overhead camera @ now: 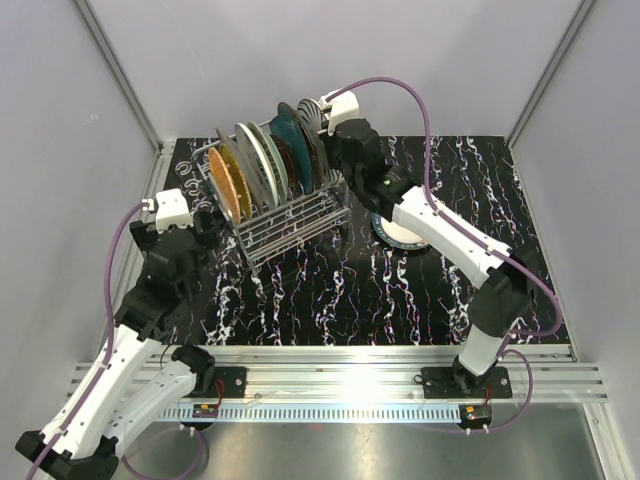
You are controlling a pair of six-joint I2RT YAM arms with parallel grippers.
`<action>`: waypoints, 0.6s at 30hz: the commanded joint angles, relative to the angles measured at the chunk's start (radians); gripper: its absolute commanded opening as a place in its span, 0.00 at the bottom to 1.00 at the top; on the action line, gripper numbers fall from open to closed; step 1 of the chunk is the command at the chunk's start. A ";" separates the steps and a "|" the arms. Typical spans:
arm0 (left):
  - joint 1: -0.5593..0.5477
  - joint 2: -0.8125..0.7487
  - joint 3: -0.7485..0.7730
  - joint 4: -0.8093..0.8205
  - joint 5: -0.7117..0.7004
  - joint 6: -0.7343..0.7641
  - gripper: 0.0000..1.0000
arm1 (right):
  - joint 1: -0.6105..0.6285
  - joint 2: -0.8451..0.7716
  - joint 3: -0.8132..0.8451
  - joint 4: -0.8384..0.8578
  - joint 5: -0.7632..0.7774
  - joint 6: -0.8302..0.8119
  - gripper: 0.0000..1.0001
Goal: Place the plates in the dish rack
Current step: Insert the plate into the dish rack
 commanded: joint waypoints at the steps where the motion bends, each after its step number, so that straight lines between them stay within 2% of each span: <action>1: 0.004 0.007 0.002 0.058 0.016 -0.010 0.99 | -0.002 -0.009 0.037 0.220 0.082 -0.018 0.00; 7: 0.004 0.005 0.002 0.058 0.016 -0.008 0.99 | -0.002 0.008 0.045 0.241 0.074 -0.009 0.01; 11: 0.004 0.007 0.002 0.058 0.021 -0.008 0.99 | -0.002 0.011 0.050 0.240 0.070 -0.009 0.13; 18: 0.006 0.007 0.002 0.060 0.022 -0.006 0.99 | -0.002 0.025 0.070 0.227 0.059 -0.001 0.21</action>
